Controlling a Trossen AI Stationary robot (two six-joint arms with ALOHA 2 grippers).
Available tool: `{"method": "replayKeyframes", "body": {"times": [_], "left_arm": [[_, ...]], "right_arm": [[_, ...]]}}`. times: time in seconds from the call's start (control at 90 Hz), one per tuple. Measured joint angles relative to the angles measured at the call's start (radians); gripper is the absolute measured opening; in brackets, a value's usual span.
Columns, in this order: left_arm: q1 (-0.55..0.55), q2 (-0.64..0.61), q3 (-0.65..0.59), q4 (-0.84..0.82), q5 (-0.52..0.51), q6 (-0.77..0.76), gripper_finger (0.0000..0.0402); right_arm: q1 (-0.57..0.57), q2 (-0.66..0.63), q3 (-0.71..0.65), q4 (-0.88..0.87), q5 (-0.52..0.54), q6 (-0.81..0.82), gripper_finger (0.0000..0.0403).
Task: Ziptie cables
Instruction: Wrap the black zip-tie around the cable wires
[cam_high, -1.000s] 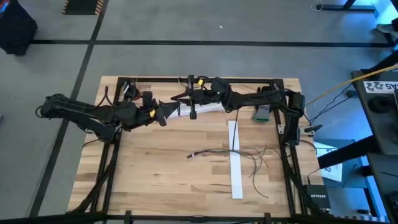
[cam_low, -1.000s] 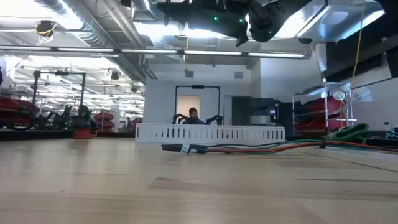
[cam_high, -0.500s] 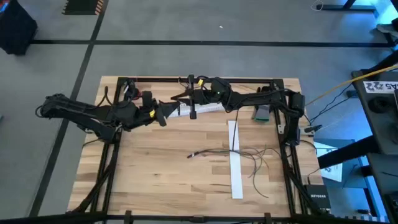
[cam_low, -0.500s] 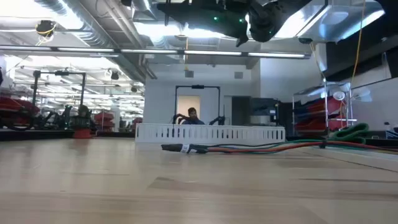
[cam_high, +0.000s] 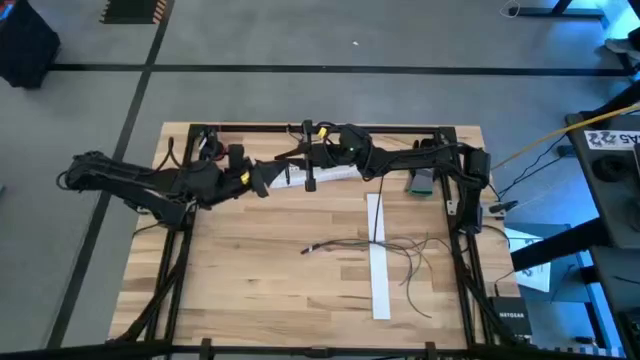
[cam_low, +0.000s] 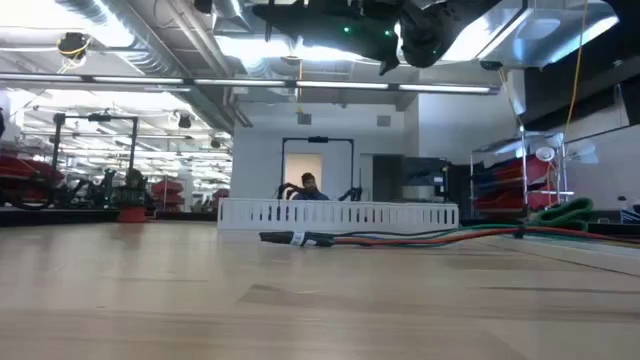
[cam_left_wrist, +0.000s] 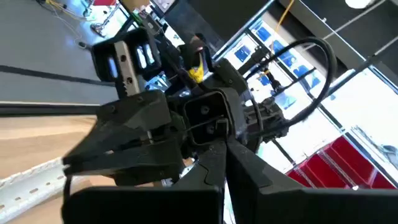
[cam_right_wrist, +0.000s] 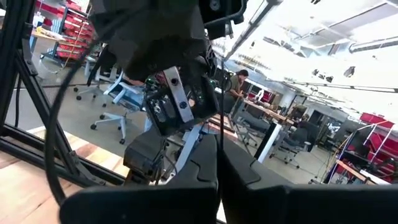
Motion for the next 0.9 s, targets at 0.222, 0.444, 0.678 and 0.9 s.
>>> {"method": "replayKeyframes", "body": {"times": [0.222, 0.444, 0.678, 0.9], "left_arm": [[0.001, 0.000, 0.000, 0.001, 0.000, -0.023, 0.0000], [0.001, 0.000, 0.000, 0.017, 0.013, -0.028, 0.0000], [0.001, -0.006, 0.000, 0.049, 0.015, 0.001, 0.0000], [0.017, -0.006, 0.000, -0.022, 0.016, -0.044, 0.0000]], "right_arm": [[0.000, 0.000, 0.000, 0.001, 0.000, -0.002, 0.0000], [0.000, 0.000, 0.000, 0.001, 0.000, -0.011, 0.0000], [0.000, 0.000, 0.000, 0.000, 0.000, -0.022, 0.0000], [0.000, 0.000, 0.000, 0.001, 0.000, -0.021, 0.0000]]}}
